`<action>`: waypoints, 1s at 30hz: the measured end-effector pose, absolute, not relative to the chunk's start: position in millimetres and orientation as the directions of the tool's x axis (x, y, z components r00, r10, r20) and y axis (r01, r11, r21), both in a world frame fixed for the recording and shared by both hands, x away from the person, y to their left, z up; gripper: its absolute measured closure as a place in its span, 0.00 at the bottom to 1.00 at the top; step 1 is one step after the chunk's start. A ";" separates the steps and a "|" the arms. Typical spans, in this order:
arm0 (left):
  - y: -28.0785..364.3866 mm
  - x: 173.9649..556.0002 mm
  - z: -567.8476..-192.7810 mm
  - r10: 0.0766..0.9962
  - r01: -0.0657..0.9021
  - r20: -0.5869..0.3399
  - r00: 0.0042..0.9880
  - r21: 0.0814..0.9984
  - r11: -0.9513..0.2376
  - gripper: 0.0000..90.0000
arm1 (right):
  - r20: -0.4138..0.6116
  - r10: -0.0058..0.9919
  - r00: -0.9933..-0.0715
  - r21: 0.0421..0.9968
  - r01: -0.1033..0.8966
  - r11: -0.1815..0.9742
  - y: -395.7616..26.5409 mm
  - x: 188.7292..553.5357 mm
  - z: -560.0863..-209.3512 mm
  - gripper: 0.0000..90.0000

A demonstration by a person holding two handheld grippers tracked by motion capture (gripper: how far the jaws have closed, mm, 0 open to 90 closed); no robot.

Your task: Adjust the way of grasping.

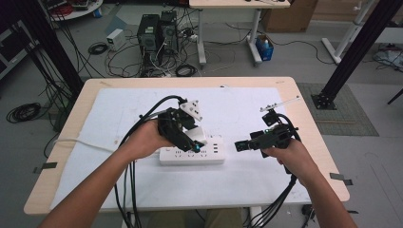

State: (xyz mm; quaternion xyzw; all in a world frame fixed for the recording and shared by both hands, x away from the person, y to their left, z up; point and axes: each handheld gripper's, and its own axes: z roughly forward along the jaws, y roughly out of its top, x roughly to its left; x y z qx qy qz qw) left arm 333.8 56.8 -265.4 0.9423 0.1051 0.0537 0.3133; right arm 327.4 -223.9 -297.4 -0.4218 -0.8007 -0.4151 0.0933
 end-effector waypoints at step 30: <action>13.4 333.4 -281.0 0.104 0.013 0.102 0.989 0.652 -0.759 0.47 | 0.861 0.378 -0.341 0.349 0.936 0.051 -202.7 350.1 -325.8 0.17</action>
